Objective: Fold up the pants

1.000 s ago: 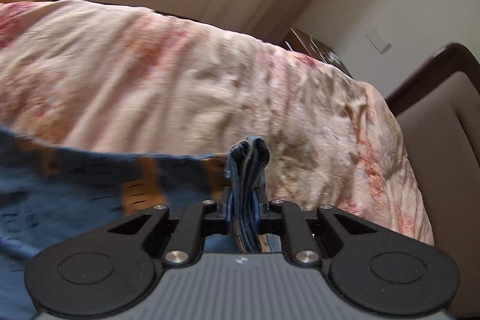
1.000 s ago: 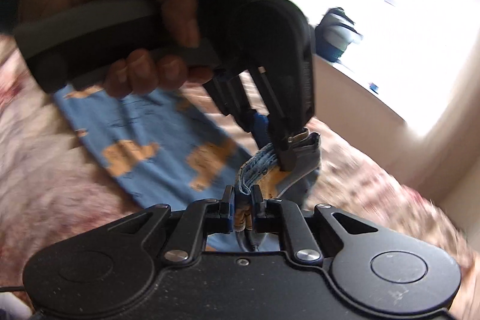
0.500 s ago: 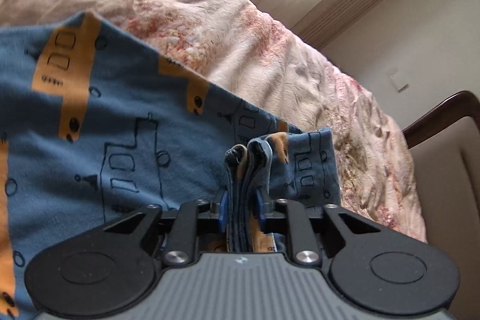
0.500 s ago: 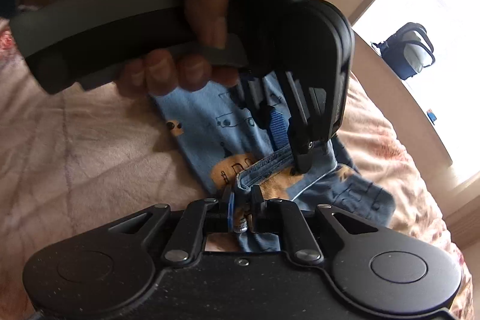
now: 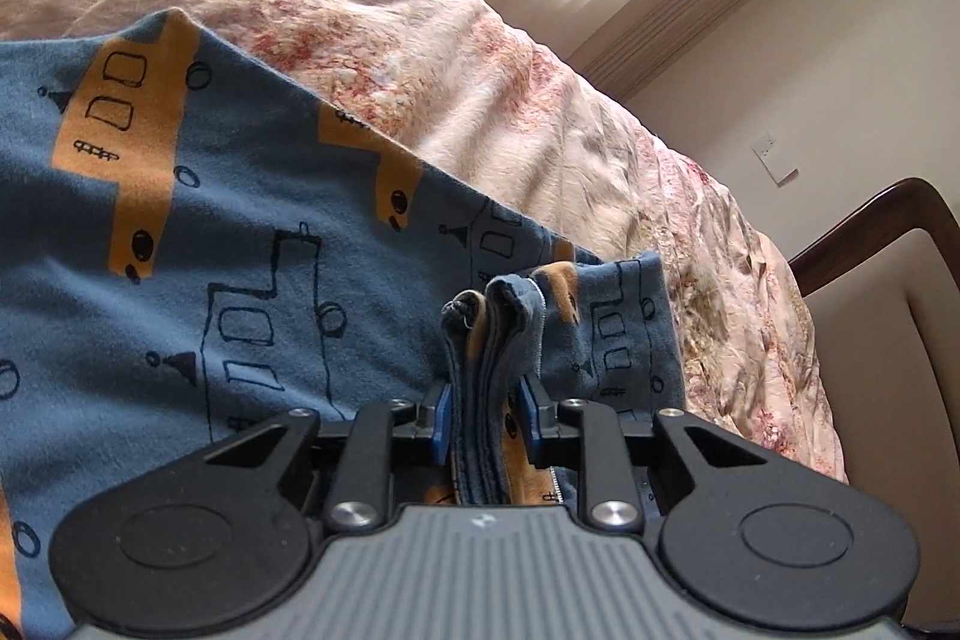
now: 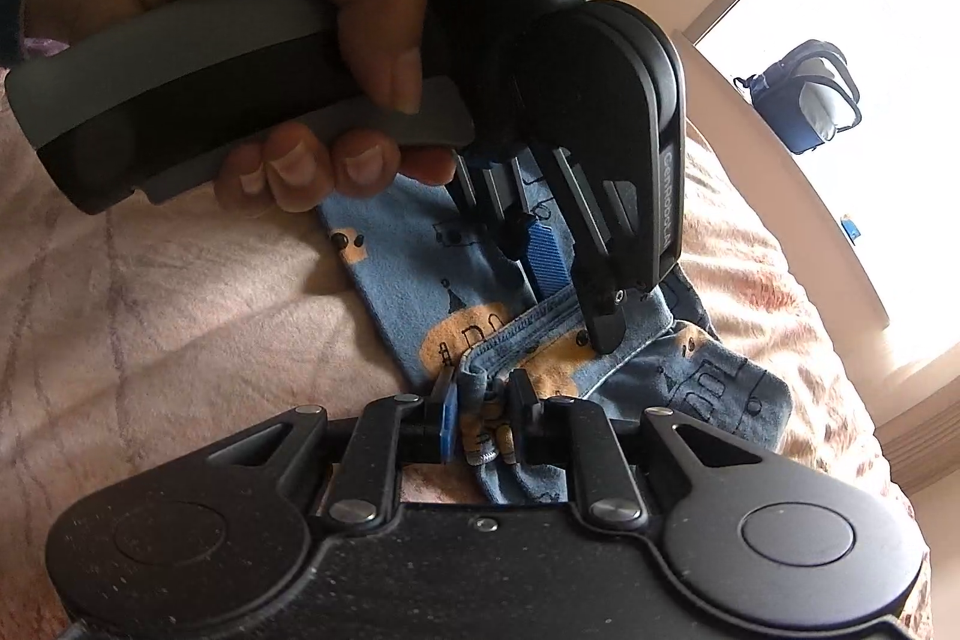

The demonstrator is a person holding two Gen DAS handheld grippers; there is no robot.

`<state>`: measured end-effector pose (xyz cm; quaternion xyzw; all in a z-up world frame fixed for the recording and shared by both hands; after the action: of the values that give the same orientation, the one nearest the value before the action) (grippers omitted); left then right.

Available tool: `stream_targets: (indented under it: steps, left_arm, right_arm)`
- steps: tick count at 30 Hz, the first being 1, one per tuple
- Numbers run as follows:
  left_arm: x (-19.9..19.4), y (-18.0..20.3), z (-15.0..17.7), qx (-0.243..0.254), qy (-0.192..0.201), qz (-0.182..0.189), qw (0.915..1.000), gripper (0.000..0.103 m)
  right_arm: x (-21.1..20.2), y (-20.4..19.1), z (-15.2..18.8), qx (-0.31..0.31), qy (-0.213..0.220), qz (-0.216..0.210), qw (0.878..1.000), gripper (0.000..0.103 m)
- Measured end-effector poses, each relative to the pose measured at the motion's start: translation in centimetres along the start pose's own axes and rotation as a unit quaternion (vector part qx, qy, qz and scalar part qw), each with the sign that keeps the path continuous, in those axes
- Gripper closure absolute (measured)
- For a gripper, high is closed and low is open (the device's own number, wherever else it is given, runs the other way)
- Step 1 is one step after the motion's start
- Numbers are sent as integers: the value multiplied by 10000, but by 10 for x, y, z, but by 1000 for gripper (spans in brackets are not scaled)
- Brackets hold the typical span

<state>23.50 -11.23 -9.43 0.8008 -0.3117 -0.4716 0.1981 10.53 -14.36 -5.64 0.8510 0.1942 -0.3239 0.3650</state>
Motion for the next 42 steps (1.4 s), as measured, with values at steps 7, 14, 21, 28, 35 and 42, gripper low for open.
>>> stream_targets:
  steps: [7,14,21,28,35,42]
  left_arm:
    - [-3,1,3,14,125,-70,9999,90]
    - [-23,9,-4,117,240,-257,9993,92]
    - [-64,-1,-25,404,243,-686,9965,92]
    - [-100,-49,-18,182,269,-1065,9938,92]
    - [-99,-78,-8,232,244,-1152,9928,79]
    - [-117,-75,-12,73,1139,-1577,9809,6]
  right_arm:
    - [-4,3,0,134,46,60,9999,90]
    - [-9,-1,-10,126,136,216,9996,91]
    - [-16,-10,-51,295,431,52,9986,91]
    - [-6,-42,-88,125,658,-414,9969,91]
    - [10,-64,-90,143,741,-497,9959,88]
    - [-29,-15,-52,392,1147,765,9897,15]
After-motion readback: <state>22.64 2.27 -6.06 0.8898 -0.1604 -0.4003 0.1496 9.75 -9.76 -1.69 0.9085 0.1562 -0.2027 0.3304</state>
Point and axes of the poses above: each gripper's, at about its wrist camera, not at the fingertips, and x roughly the way its jaws point, y to its right, z to its underside, the point moved 4 cm from there along x, roughly the way its jaws point
